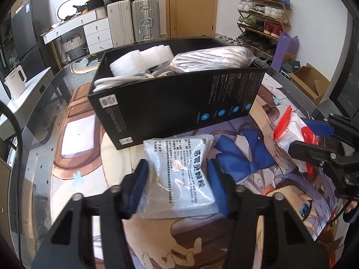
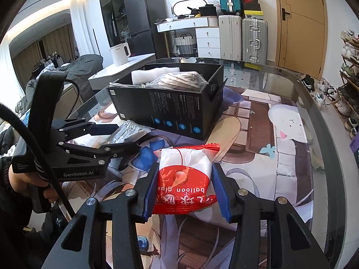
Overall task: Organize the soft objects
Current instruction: 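Grasp the white printed packet with the left tool while the right tool holds the balloon bag, then lift the white packet and balloon bag and carry both over the black box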
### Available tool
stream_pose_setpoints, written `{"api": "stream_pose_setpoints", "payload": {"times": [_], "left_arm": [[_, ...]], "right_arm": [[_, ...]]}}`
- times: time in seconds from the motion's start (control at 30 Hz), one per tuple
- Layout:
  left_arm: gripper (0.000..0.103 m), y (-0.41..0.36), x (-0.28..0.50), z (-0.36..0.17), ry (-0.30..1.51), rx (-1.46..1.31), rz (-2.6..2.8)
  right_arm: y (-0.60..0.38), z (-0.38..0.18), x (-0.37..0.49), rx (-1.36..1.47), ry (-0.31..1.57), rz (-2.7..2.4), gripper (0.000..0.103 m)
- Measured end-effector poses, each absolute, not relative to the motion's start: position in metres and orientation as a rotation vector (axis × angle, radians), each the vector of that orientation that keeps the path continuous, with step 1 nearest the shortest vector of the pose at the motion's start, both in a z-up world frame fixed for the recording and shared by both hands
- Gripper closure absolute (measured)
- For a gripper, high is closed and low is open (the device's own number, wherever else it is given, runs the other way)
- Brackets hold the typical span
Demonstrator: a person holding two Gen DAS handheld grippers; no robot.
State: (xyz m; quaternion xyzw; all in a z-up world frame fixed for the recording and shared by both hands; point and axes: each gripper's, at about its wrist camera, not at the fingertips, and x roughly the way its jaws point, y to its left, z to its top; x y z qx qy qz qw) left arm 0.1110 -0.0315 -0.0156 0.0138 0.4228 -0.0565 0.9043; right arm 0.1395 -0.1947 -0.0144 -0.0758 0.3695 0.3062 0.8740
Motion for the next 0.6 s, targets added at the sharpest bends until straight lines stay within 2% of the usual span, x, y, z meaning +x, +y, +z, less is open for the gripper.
{"api": "stream_pose_setpoints", "payload": {"times": [0.23,0.6], "left_arm": [[0.062,-0.025,0.103,-0.014,0.865,0.017,-0.128],[0.063,-0.015,0.091,-0.006,0.832,-0.021,-0.133]], "right_arm": [[-0.194,-0.014,0.139,-0.158,0.768,0.639,0.056],[-0.193,-0.013,0.140,-0.157,0.755,0.638,0.056]]}}
